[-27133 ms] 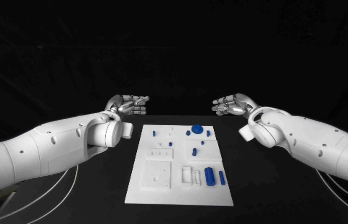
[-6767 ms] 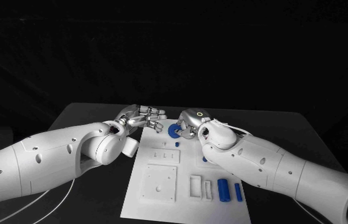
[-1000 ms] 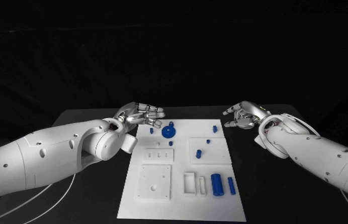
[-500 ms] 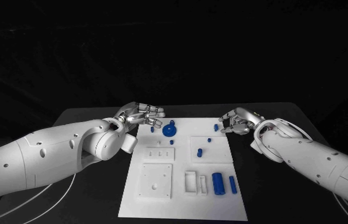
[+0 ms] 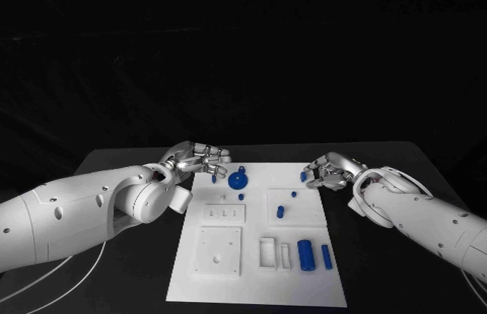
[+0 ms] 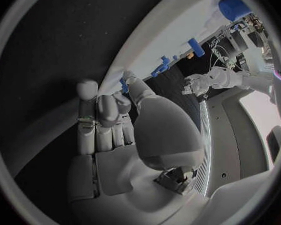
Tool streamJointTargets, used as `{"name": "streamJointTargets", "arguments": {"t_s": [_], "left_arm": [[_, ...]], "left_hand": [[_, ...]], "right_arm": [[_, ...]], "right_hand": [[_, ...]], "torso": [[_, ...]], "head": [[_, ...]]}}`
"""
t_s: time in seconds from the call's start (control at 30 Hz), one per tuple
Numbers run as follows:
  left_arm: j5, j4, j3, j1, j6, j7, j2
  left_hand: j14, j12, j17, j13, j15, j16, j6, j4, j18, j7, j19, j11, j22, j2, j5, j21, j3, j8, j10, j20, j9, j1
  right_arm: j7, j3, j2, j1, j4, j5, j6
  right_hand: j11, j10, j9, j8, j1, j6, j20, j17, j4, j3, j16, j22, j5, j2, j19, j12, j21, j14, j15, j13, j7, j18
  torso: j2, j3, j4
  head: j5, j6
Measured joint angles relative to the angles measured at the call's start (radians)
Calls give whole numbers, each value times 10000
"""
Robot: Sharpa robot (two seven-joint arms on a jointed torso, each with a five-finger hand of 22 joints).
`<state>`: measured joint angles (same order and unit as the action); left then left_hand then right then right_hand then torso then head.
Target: Assemble the parts on the task board
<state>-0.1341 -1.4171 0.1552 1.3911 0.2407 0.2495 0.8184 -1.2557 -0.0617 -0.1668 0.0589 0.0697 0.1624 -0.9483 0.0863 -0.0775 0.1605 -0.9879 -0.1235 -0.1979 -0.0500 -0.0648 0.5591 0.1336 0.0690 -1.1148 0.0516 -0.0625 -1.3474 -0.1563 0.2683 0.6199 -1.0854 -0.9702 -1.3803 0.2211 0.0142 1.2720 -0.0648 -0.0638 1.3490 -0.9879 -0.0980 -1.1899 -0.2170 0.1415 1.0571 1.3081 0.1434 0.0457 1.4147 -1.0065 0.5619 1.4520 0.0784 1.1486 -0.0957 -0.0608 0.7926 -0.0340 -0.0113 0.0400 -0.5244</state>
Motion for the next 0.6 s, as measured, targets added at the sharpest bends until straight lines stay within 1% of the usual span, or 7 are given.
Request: {"name": "streamJointTargets", "arguments": {"t_s": [0.2, 0.27, 0.33, 0.4, 0.43, 0.6], "left_arm": [[-17, -14, -1, 0, 0, -4, 5], [-23, -17, -2, 1, 0, -6, 5], [-29, -19, -2, 1, 0, -7, 5], [-35, -20, -2, 1, 0, -8, 5], [-38, -20, -2, 1, 0, -9, 5], [-51, -18, -2, 1, 0, -14, 8]], "left_hand": [[0, 0, 0, 0, 0, 0, 0, 0, 0, 0, 0, 0, 0, 0, 0, 0, 0, 0, 0, 0, 0, 0], [0, 0, 0, 0, 0, 0, 0, 0, 0, 0, 0, 0, 0, 0, 0, 0, 0, 0, 0, 0, 0, 0], [0, 0, -1, 0, 0, 0, 0, 0, 1, 0, 0, 0, 0, 0, 0, 0, 0, 0, 0, 0, 0, 0], [0, 0, 0, 0, 0, 0, 35, 0, 1, 35, 0, 0, 0, 0, 0, 0, 0, 0, 0, 0, 0, 0], [0, 0, -1, 0, 0, 0, 35, 0, 0, 35, 0, 0, 0, 0, 0, 0, 0, 0, 0, 0, 0, 0], [0, 0, -1, 0, 0, 0, 56, 0, 0, 14, 0, 0, -1, 0, 0, 0, 0, 0, 0, 0, 0, 0]], "right_arm": [[-18, 0, -57, 2, 80, 103, -22], [-22, 0, -88, 3, 112, 138, -32], [-26, 0, -118, 3, 137, 166, -42], [-31, 0, -152, 3, 164, 192, -54], [-33, 0, -166, 4, 176, 202, -59], [-43, -3, -234, 5, 249, 246, -73]], "right_hand": [[0, 0, 0, 0, -51, 0, 0, 1, 92, -92, 0, -1, 0, -50, 0, -32, 0, 0, 0, -1, 0, -1], [0, 0, -1, 0, -51, -36, 37, -5, 116, -116, 0, -1, 0, -51, -37, -39, 0, 0, 0, 0, -35, -1], [-3, -2, -1, 0, -90, -36, 37, -5, 116, -116, 0, -1, 0, -90, -37, -39, 0, 0, 0, -1, -35, -1], [-35, -35, -1, 0, -91, -36, 37, -5, 131, -131, 0, -1, 0, -90, -37, -39, 0, 0, 0, -1, -34, 0], [-35, -35, -1, 0, -138, -36, 37, -5, 142, -143, 0, -1, 0, -138, -37, -39, 0, 0, 0, -1, -34, 0], [-35, -35, -1, 0, -144, -36, 37, -5, 143, -143, 0, -2, 0, -144, -37, -39, 0, 0, 0, -1, -34, 0]], "torso": [[3, 11, 1], [4, 12, -5], [4, 17, -8], [3, 16, -9], [4, 14, -8], [3, 12, -6]], "head": [[-4, -6], [-11, -6], [-9, 3], [1, 12], [2, 18], [-17, 28]]}}
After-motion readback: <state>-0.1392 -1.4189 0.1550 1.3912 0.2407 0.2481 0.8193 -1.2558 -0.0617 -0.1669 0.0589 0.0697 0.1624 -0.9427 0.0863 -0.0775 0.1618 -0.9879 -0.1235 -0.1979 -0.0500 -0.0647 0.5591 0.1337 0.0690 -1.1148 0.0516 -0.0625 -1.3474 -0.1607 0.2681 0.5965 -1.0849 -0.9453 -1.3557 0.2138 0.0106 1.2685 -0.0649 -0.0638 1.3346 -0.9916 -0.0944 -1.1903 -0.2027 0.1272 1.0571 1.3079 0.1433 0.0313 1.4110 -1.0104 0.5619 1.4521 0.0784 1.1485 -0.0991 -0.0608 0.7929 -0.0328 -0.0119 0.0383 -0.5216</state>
